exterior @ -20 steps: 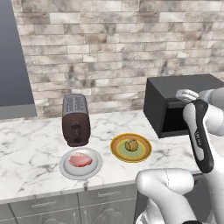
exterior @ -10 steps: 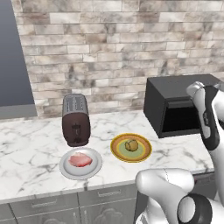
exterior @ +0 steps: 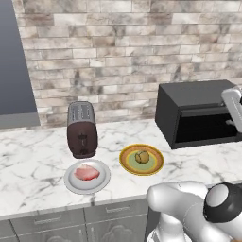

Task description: Open the toaster oven door. Place the bread on the top rack in the toaster oven and place the steak on the bottom rack.

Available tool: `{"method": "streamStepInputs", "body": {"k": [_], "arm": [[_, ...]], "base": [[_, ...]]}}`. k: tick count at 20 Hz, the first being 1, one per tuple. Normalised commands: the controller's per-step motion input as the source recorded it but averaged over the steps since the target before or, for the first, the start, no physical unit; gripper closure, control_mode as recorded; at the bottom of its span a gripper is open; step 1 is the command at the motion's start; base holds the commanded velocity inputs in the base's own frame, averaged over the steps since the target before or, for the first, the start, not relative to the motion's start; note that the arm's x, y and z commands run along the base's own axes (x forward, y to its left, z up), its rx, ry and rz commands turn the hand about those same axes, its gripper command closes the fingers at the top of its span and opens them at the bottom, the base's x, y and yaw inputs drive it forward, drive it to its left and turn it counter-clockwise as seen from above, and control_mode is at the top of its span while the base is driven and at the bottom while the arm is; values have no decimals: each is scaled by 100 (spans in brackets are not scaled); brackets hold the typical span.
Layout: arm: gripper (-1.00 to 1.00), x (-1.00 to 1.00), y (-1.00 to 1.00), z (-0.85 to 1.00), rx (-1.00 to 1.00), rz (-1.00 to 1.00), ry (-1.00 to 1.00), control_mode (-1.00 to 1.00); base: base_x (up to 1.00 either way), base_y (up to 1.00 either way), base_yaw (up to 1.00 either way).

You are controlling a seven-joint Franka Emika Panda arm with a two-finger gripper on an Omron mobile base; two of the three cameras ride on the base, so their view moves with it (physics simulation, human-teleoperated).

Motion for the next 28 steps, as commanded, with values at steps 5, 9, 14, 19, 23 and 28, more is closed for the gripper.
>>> {"method": "streamStepInputs", "body": {"k": [5,9,14,19,23,28], "arm": [[-100,18,-31,0,18,0,0,-100],[-100,14,-31,-7,11,0,0,-100],[-100,12,-22,-18,10,-2,0,-100],[-100,18,-14,-23,11,-1,0,-100],[-100,22,-9,-22,11,0,0,-100],[-100,26,-8,-15,10,0,0,-100]], "base": [[0,0,0],[0,0,0],[0,0,0],[0,0,0],[0,0,0],[0,0,0]]}}
